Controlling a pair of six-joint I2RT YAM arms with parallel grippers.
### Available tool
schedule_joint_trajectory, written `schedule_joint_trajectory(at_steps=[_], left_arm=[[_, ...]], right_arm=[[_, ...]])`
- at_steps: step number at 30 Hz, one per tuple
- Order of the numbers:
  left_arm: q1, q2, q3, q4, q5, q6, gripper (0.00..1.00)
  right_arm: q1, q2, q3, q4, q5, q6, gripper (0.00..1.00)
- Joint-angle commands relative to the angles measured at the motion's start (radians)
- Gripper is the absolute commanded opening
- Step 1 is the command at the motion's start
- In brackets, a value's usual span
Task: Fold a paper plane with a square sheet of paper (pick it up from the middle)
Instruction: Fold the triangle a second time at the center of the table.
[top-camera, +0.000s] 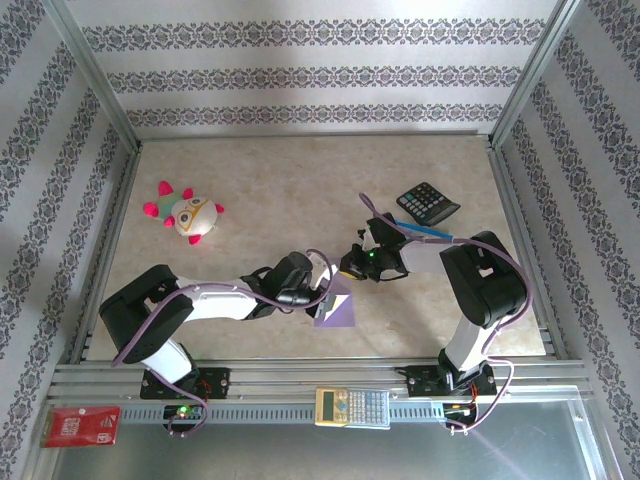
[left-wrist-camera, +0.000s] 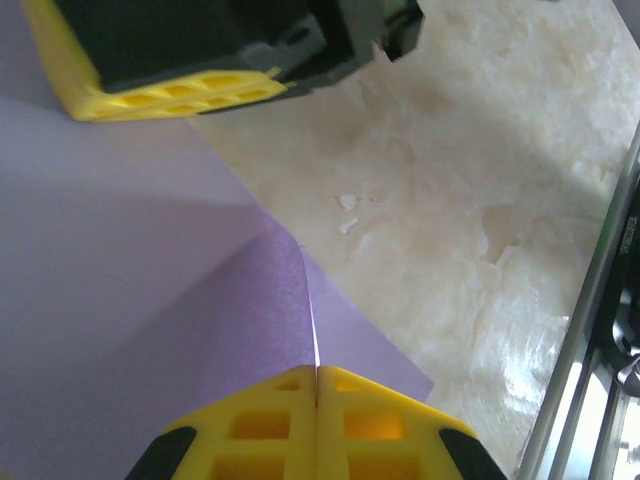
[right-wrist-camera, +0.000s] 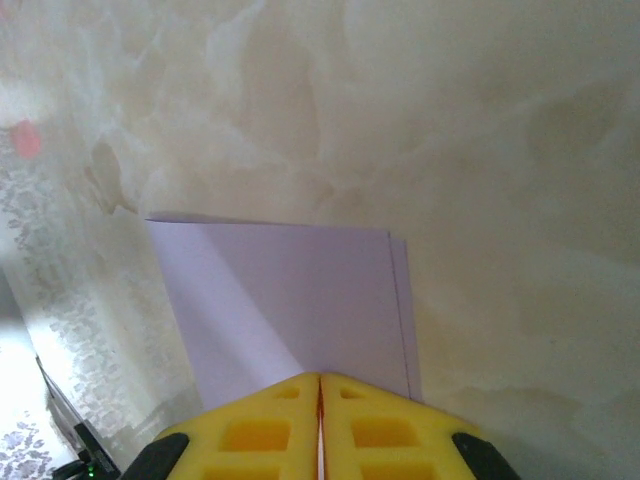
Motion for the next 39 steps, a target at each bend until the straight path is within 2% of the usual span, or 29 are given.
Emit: schedule_joint_trajectory(at_steps=[1,18,28,39], left_arm=[[0.033,-0.013,-0.015,0.040,0.041,-0.024,0.00],[0.108,0.059,-0.005,0.045,0.145,-0.047,0.02],[0.147,0.084,-0.016,0.073,0.174,-0.064,0.04],[0.149,0.095,-0.027,0.076,0.181,-0.071,0.07]], right_arm=[[-0.008,0.031,-0.006,-0.040,0.006,-0.047,0.09],[-0.004,0.032,-0.034,-0.029,0.019,-0.045,0.07],[-0.004,0.042,-0.034,-0.028,0.018,-0.047,0.07],[-0.004,0.046,-0.032,-0.029,0.022,-0.044,0.07]])
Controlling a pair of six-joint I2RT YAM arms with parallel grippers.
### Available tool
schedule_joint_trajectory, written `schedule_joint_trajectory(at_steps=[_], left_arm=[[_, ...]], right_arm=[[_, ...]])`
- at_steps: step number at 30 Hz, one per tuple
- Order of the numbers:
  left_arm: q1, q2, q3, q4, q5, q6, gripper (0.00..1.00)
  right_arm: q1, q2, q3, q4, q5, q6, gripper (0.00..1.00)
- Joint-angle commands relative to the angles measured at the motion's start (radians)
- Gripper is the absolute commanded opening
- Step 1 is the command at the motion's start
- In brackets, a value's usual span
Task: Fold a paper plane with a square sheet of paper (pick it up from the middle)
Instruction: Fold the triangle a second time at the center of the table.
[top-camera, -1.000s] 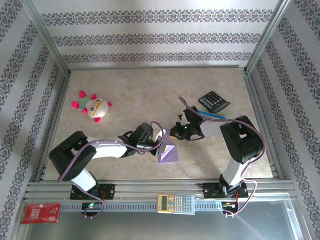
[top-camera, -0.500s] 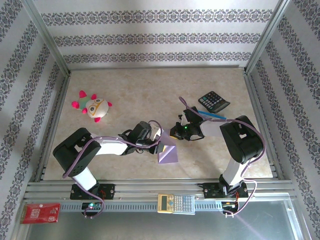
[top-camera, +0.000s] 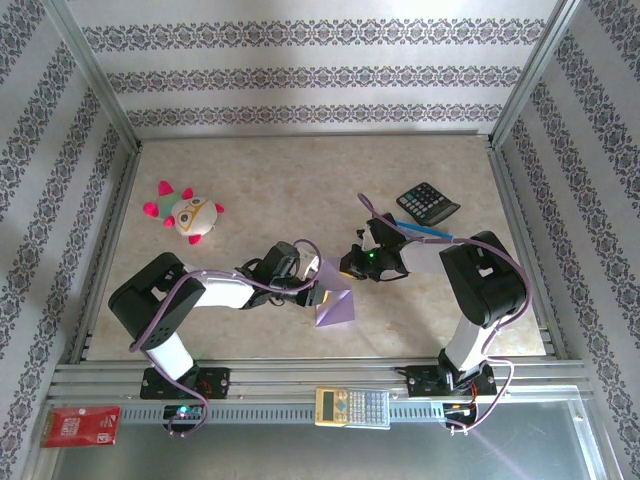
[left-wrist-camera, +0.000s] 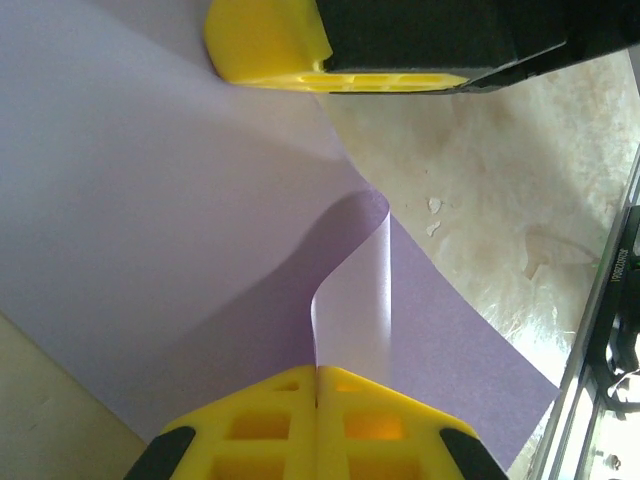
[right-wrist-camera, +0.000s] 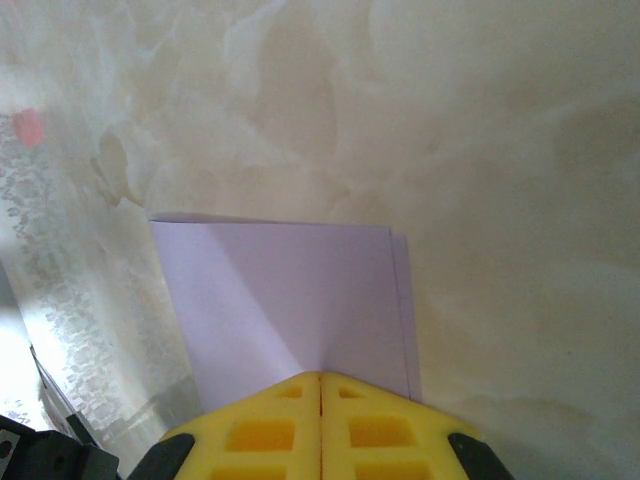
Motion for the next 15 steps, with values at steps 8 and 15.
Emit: schedule_joint_trajectory(at_steps=[8,15], left_arm=[[0.013,0.029,-0.007,0.034,0.013,-0.013,0.07],[0.019,0.026,-0.015,0.038,0.011,-0.015,0.07]], right_arm=[[-0.003,0.049,-0.030,-0.040,0.030,-0.011,0.06],[-0.003,0.052,-0.030,-0.037,0.031,-0.009,0.06]])
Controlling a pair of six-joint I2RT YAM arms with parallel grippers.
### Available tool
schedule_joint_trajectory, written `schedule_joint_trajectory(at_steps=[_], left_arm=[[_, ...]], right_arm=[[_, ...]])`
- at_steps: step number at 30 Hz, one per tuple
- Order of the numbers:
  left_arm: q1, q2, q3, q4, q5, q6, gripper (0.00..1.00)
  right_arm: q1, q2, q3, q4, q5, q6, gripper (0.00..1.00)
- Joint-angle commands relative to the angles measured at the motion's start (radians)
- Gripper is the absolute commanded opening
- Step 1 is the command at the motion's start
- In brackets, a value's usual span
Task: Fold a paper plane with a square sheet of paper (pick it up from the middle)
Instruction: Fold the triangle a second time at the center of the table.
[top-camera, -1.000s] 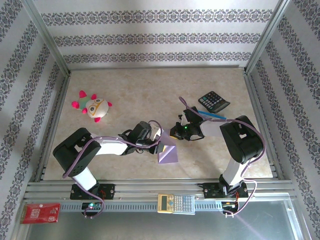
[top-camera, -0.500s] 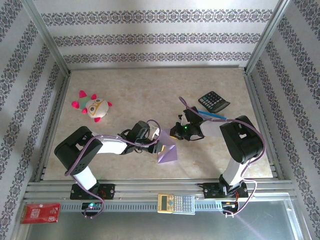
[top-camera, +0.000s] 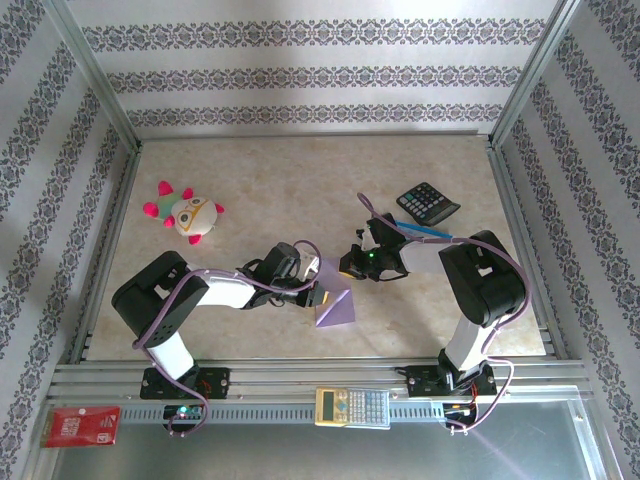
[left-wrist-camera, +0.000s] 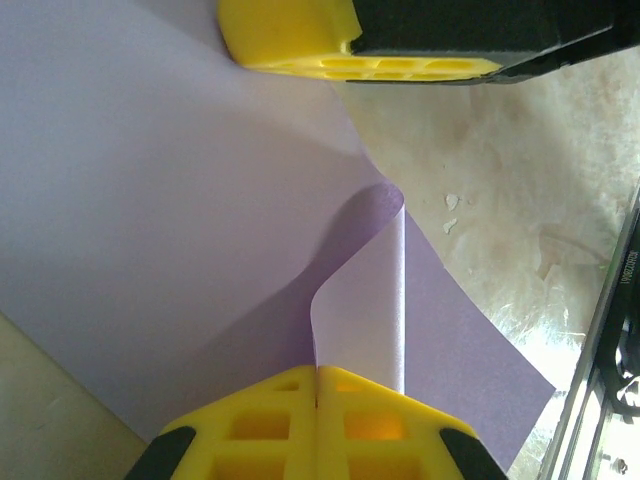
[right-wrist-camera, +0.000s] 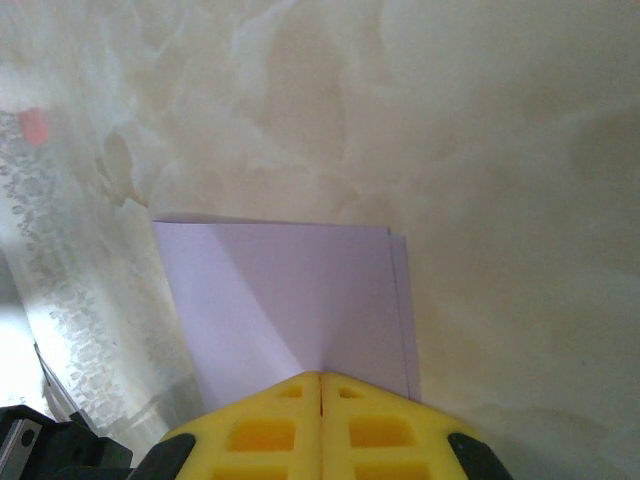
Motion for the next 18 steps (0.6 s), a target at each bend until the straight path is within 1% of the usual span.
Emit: schedule_joint_trajectory(at_steps=[1,11,18], left_arm=[[0.018,0.006,-0.015,0.033,0.010,-0.004,0.07],[0.021,-0.010,-0.039,0.063,0.003,-0.027,0.06],[0.021,0.003,-0.023,0.048,-0.003,-0.027,0.06]], right_arm=[[-0.003,0.047,-0.029,-0.049,0.040,-0.010,0.06],[-0.002,0.050,-0.030,-0.049,0.041,-0.006,0.06],[-0.001,0.051,-0.031,-0.047,0.041,-0.003,0.06]])
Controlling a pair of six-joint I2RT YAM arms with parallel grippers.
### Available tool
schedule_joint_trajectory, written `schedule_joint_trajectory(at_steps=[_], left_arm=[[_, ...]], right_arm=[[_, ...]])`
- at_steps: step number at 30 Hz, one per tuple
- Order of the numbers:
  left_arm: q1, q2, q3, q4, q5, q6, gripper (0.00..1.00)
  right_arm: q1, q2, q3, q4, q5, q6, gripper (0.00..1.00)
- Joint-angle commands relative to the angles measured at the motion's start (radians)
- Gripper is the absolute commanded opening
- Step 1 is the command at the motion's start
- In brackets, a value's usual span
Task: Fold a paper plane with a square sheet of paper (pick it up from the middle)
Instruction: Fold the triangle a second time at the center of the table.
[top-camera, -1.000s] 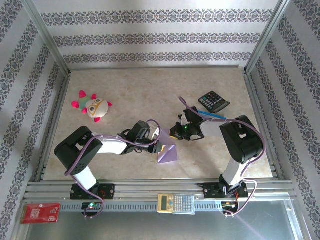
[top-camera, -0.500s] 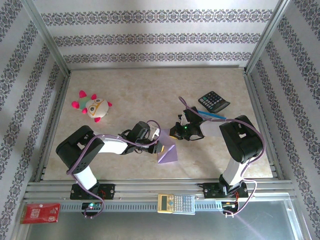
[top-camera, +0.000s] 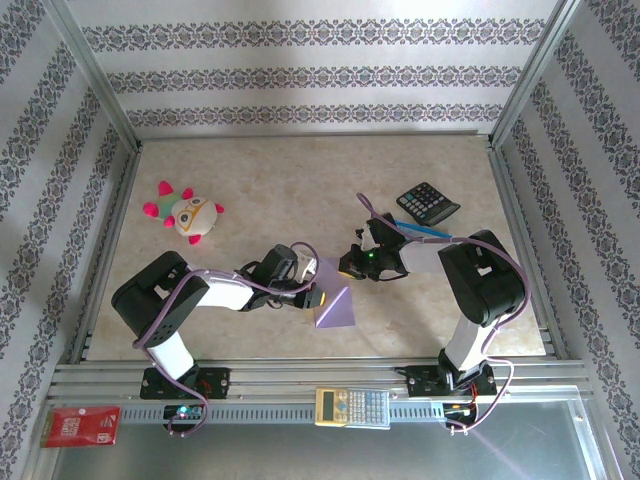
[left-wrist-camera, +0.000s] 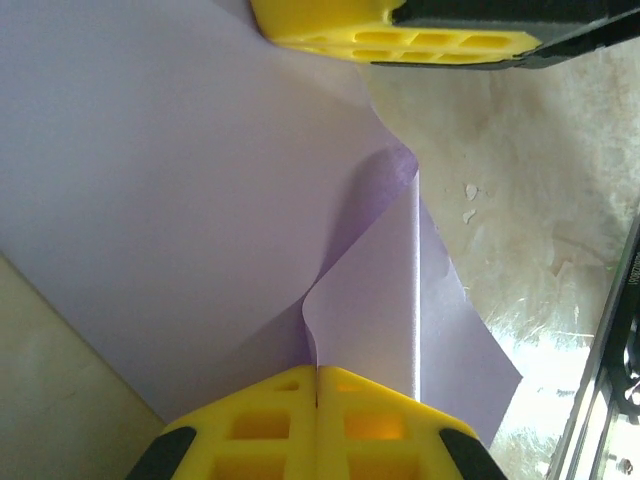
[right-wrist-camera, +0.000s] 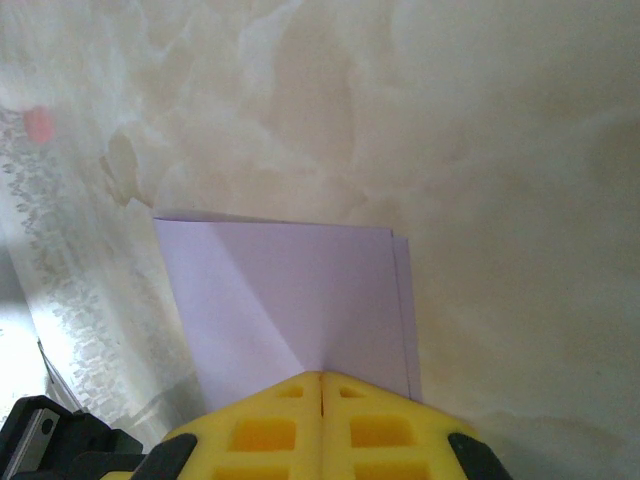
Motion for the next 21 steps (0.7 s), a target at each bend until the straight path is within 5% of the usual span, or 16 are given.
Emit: schedule_joint_trajectory(at_steps=[1,21], left_arm=[[0.014,0.007,0.013,0.017,0.000,-0.006,0.06],[0.014,0.018,0.029,-0.041,-0.010,0.027,0.05]], right_arm=[[-0.001,0.046,-0.031,-0.057,0.048,-0.004,0.06],[-0.002,0.047,-0.035,-0.057,0.052,-0.003,0.05]])
